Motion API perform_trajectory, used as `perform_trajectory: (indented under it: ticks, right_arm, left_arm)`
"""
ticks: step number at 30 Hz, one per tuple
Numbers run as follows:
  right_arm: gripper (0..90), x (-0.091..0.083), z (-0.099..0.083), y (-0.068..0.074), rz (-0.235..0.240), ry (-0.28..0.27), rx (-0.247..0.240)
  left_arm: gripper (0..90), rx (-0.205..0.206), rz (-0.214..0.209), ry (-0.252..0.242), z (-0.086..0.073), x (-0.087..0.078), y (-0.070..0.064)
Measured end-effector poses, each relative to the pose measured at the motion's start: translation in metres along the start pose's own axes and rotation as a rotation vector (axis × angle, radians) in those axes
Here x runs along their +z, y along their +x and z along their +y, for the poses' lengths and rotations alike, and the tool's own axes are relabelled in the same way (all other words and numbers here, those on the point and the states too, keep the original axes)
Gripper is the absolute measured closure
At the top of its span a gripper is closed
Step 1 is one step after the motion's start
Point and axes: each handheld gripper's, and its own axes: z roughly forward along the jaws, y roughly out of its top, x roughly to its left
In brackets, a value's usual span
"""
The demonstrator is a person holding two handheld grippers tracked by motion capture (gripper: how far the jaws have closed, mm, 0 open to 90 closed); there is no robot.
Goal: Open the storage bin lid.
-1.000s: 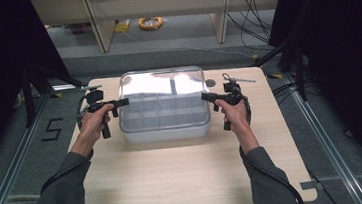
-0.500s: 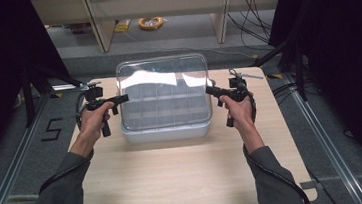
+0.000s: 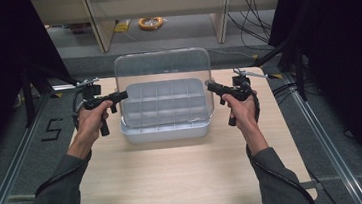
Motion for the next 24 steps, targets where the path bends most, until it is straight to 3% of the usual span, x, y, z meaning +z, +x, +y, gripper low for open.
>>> perform_trajectory:
  ticks: [1, 2, 3, 4, 9, 10, 11, 14, 17, 18, 20, 24]
  right_arm:
    - [71.3, -0.001, 0.000, 0.001, 0.001, -0.003, -0.004]
    - [71.3, -0.005, 0.000, 0.006, 0.003, 0.002, 0.033]
    - [71.3, -0.006, 0.001, 0.005, 0.004, -0.013, -0.005]
    - [71.3, -0.008, 0.001, 0.009, 0.003, -0.011, 0.031]
    - [71.4, -0.017, 0.006, 0.015, 0.002, -0.030, -0.012]
    - [71.3, -0.022, 0.008, 0.021, 0.011, -0.027, 0.006]
    - [71.4, -0.022, 0.008, 0.021, 0.008, -0.038, -0.021]
    - [71.4, -0.025, 0.009, 0.023, 0.008, -0.044, -0.036]
    - [71.5, -0.032, 0.009, 0.029, 0.010, -0.037, -0.016]
    - [71.6, -0.033, 0.008, 0.029, 0.012, -0.046, -0.042]
    - [71.7, -0.035, 0.007, 0.031, 0.012, -0.044, -0.030]
    - [72.0, -0.043, 0.003, 0.035, 0.020, -0.050, -0.063]
  left_arm:
    - [56.7, 0.004, -0.003, -0.008, 0.000, -0.002, -0.001]
    - [56.7, 0.008, -0.007, -0.011, 0.000, -0.004, -0.003]
    - [56.7, 0.007, -0.001, -0.012, 0.000, -0.006, -0.004]
    - [56.7, 0.007, 0.000, -0.014, 0.001, -0.008, -0.005]
    - [56.7, 0.029, -0.008, -0.021, 0.005, -0.018, -0.012]
    - [56.6, 0.032, -0.008, -0.025, 0.005, -0.020, -0.013]
    - [56.6, 0.035, -0.005, -0.026, 0.006, -0.021, -0.014]
    - [56.4, 0.042, 0.000, -0.029, 0.006, -0.027, -0.017]
    - [56.5, 0.043, -0.008, -0.032, 0.002, -0.032, -0.018]
    - [56.6, 0.043, -0.011, -0.034, 0.001, -0.033, -0.019]
    - [56.6, 0.042, -0.014, -0.029, -0.004, -0.036, -0.019]
    - [56.6, 0.043, -0.017, -0.025, -0.012, -0.042, -0.020]
